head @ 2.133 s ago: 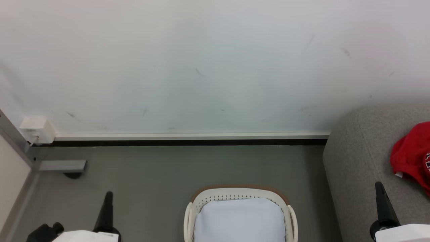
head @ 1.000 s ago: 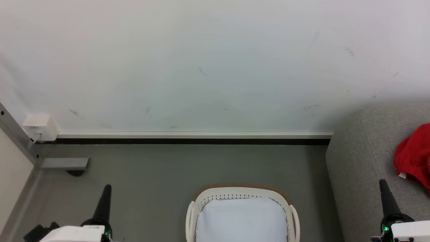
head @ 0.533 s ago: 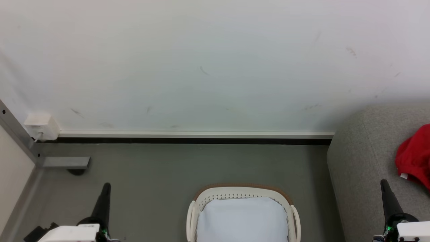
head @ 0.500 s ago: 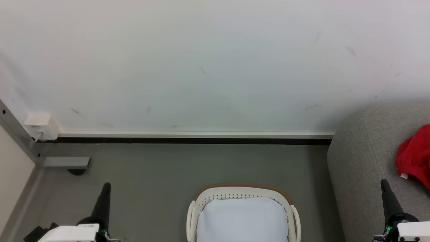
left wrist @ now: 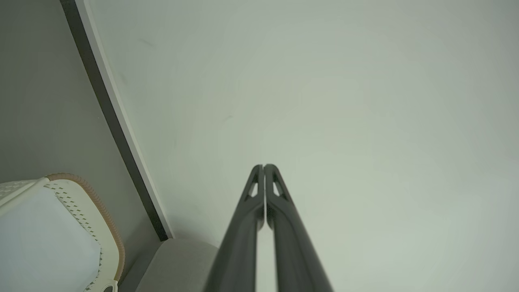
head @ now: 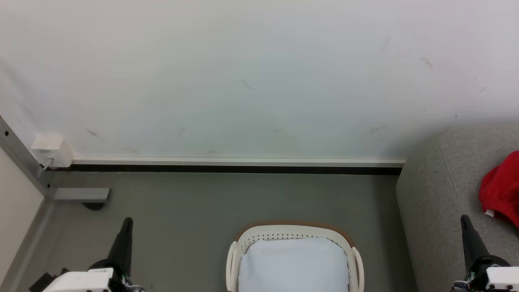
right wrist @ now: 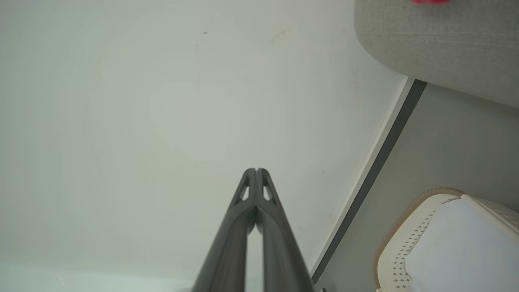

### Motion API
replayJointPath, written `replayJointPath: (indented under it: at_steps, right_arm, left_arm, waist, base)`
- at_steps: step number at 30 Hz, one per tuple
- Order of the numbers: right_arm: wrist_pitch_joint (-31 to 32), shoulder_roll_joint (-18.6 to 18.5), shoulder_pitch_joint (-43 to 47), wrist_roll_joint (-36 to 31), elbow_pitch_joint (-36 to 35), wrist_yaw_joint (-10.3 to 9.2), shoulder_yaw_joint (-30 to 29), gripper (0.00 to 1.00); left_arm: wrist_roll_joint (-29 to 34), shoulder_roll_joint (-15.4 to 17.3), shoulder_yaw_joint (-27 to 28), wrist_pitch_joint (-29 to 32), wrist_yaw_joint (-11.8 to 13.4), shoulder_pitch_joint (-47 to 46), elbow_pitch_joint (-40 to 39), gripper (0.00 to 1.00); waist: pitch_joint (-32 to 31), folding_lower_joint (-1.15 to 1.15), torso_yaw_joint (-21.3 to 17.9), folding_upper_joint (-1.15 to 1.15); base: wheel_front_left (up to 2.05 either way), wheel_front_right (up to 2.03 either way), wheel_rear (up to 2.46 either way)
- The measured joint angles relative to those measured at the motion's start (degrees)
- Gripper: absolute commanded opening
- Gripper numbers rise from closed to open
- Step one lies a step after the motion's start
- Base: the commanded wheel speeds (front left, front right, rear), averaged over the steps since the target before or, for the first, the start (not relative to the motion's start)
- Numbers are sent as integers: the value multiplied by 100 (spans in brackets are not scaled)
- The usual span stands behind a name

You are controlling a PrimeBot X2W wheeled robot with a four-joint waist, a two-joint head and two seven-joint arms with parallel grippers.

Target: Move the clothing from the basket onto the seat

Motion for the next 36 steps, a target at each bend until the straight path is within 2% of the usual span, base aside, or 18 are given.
replayJointPath:
  at_steps: [10, 36]
  right_arm:
    - [93, 19, -48, 297, 1, 0, -52, 0]
    - [97, 25, -49, 297, 1, 0, -54, 0]
  left_arm:
    - [-332, -4, 37, 85, -20, -35, -5, 0]
    - [-332, -5, 38, 85, -22, -39, -7, 0]
  waist:
    - [7, 0, 18, 0]
    - [6, 0, 18, 0]
  base:
    - [0, 0, 0]
    - [0, 0, 0]
